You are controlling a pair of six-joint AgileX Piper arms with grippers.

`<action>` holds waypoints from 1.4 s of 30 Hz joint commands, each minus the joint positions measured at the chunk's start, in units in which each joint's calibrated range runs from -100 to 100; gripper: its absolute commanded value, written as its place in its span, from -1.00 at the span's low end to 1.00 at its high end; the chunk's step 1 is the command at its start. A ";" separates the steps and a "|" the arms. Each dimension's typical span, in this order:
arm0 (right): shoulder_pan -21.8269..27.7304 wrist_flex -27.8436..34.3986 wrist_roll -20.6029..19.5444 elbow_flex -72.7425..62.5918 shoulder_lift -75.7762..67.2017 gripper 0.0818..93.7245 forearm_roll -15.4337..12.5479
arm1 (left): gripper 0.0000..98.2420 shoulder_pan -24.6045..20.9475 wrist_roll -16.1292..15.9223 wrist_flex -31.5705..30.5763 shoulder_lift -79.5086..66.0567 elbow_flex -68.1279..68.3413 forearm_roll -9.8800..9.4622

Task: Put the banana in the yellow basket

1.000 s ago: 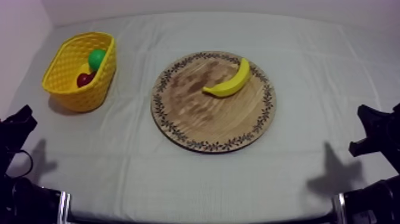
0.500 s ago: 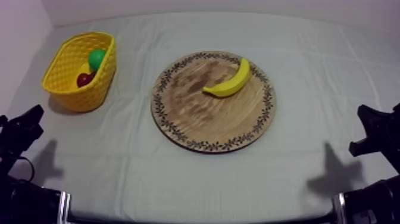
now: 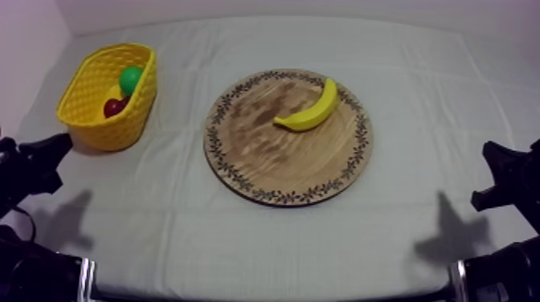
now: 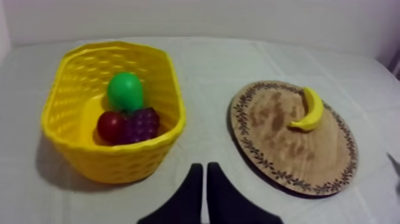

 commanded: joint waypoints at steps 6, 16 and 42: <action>0.00 -0.02 -0.04 0.05 0.00 -1.00 -0.02 | -1.00 2.64 -2.74 8.00 25.82 -21.82 2.39; 0.00 -0.02 0.00 0.05 0.00 -1.00 -0.02 | -1.00 8.19 -2.08 17.92 47.38 -48.09 2.03; 0.00 -0.02 0.00 0.05 0.00 -1.00 -0.02 | -1.00 16.00 -4.51 47.50 98.13 -109.75 7.37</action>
